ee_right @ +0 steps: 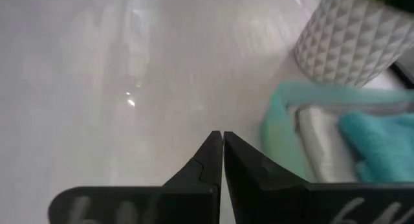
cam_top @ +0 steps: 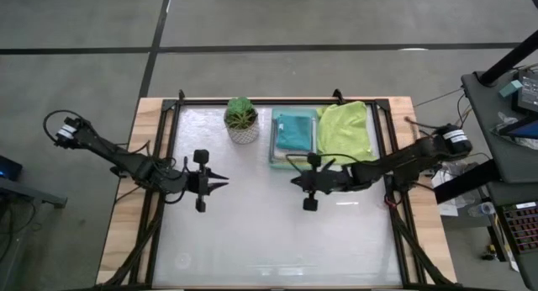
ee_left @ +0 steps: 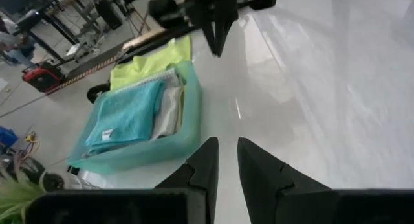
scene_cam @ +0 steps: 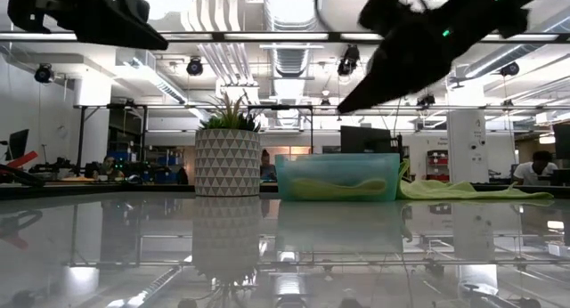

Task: Fold microfiber towels
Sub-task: Fold the green microfiber cloth

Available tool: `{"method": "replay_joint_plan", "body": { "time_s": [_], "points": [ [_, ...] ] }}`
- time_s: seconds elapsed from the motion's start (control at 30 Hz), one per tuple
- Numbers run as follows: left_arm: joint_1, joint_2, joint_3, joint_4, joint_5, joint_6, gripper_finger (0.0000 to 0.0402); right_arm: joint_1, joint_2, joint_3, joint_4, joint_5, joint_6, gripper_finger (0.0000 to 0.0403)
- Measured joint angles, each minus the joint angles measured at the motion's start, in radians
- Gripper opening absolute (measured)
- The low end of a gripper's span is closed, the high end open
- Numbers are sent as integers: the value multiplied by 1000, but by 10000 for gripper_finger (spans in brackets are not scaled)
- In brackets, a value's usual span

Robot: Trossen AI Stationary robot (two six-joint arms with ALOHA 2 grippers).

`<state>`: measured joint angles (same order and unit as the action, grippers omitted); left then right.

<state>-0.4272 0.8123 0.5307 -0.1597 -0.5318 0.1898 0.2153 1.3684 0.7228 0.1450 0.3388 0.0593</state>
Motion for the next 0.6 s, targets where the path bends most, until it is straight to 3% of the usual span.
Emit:
{"method": "replay_joint_plan", "body": {
  "time_s": [0.17,0.37,0.6],
  "points": [
    [3,-105,-65,59,-2,-1,44,35,-171,-85,54,-1,-98,9],
    [2,-206,-203,340,-19,-26,44,28,-339,-251,265,-2,-229,9],
    [2,-219,-315,563,-51,-92,44,6,-474,-400,419,2,-207,9]
  ]
}}
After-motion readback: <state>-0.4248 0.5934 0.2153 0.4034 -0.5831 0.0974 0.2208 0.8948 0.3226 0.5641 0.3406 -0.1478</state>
